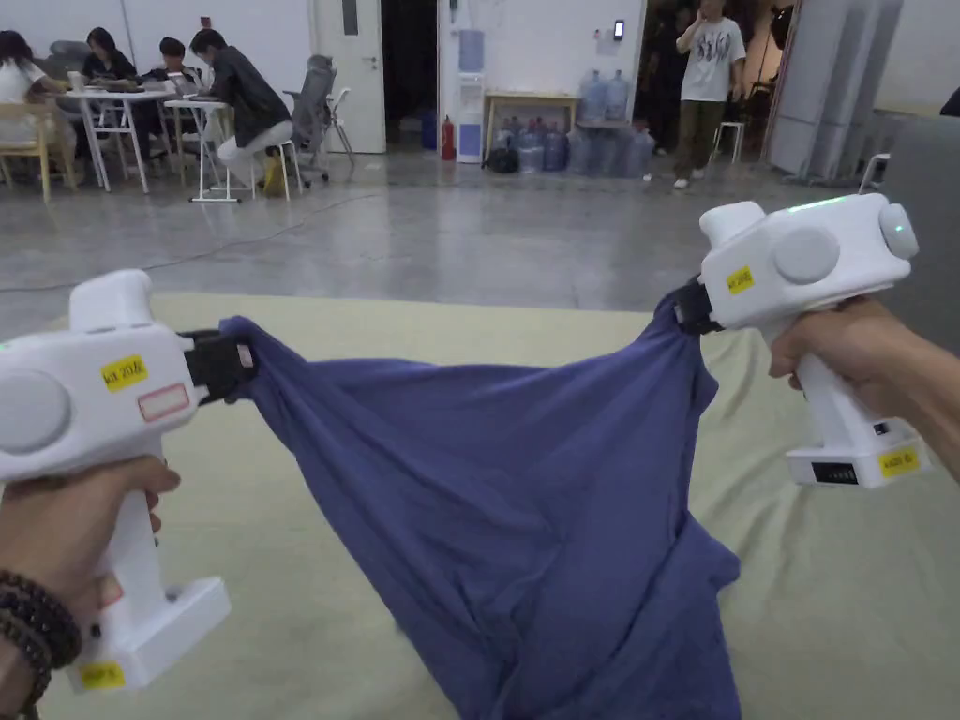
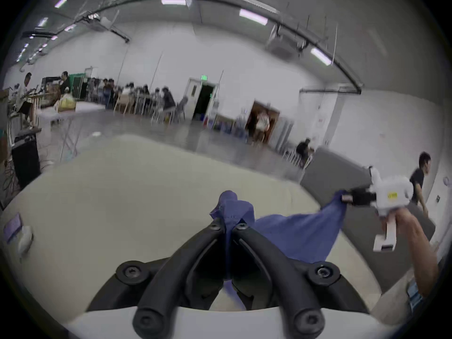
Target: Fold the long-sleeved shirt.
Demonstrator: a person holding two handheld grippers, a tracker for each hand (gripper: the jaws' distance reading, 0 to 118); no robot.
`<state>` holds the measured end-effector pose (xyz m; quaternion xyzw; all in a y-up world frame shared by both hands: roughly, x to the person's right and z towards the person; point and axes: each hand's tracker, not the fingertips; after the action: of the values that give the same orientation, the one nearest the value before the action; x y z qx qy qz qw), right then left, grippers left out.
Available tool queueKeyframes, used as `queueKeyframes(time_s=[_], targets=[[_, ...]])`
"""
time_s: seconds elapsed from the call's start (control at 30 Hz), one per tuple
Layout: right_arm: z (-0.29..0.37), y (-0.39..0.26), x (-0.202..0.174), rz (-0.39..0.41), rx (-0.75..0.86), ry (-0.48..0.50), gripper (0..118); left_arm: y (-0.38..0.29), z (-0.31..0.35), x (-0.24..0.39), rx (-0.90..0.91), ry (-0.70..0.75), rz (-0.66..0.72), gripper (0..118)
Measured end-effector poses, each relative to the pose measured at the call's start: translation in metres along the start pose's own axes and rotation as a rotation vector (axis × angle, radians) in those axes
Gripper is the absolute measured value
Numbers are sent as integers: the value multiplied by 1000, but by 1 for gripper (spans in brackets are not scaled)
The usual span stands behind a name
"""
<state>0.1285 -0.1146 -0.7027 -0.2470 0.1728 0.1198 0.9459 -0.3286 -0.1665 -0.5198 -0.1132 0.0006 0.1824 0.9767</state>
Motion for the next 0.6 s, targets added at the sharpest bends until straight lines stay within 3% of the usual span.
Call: queueKeyframes(time_s=[0.07,0.27,0.5,0.6], targets=[[22,34,15,-21,57,-57,0,51,-14,13,54,-102,52,0],[64,115,48,-125,226,-161,0,173,-52,61,152,-99,-14,0],[98,171,69,-149,383,-234,0,227,-64,96,232,-35,-104,0],[100,168,74,-164,376,-232,0,222,-70,99,222,-56,-134,0]])
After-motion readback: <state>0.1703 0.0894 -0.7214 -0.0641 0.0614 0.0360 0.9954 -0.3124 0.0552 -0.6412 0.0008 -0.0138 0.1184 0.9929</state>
